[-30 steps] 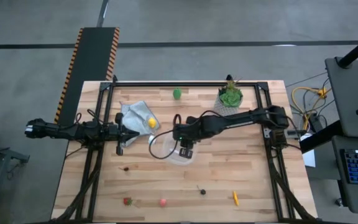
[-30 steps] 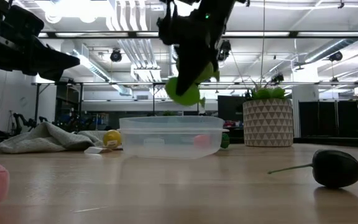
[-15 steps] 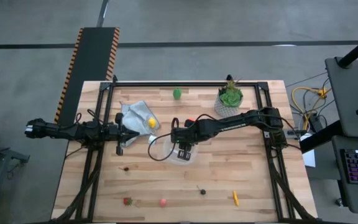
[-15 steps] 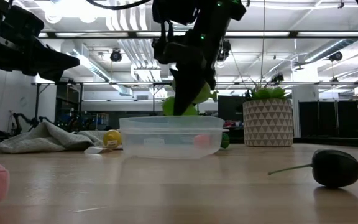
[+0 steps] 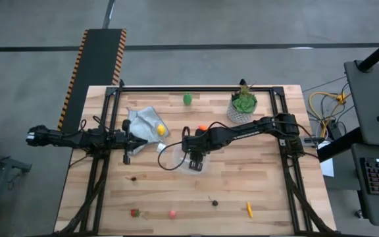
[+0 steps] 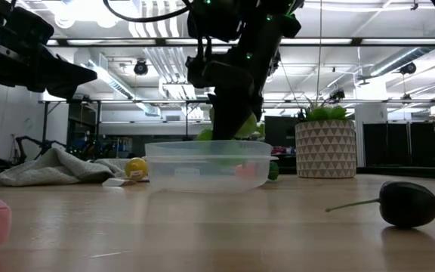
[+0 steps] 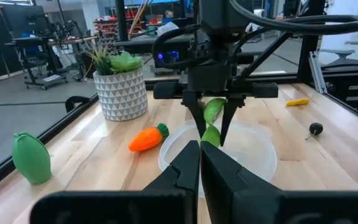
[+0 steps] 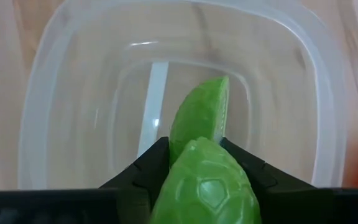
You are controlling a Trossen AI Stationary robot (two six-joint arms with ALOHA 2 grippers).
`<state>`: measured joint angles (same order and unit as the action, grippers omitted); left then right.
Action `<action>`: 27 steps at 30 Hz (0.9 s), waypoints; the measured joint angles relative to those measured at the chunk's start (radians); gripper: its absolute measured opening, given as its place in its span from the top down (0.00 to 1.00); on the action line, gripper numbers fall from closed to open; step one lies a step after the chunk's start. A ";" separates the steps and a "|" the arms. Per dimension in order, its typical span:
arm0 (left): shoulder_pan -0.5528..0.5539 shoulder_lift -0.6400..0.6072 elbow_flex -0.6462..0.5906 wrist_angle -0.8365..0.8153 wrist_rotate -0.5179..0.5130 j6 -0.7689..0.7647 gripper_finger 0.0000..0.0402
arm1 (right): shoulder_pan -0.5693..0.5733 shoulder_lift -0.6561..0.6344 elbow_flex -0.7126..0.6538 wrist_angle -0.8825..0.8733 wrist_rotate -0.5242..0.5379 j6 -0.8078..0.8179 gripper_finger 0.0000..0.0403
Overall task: Pick and placing Produce into tupperware
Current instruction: Put the green melon into the transparent bin, then put the orange carrot into the transparent bin
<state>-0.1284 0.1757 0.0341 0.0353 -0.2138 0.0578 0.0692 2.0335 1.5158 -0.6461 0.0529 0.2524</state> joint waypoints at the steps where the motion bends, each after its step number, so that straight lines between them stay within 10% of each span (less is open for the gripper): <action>1: 0.000 0.000 0.000 0.000 0.000 0.000 1.00 | 0.000 0.000 0.000 0.001 0.000 0.000 0.67; 27: 0.000 -0.001 0.000 0.002 0.000 0.000 1.00 | -0.011 -0.167 -0.001 -0.008 0.085 -0.071 0.51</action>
<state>-0.1284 0.1751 0.0341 0.0368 -0.2138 0.0581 0.0587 1.8664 1.5146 -0.6540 0.1376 0.1815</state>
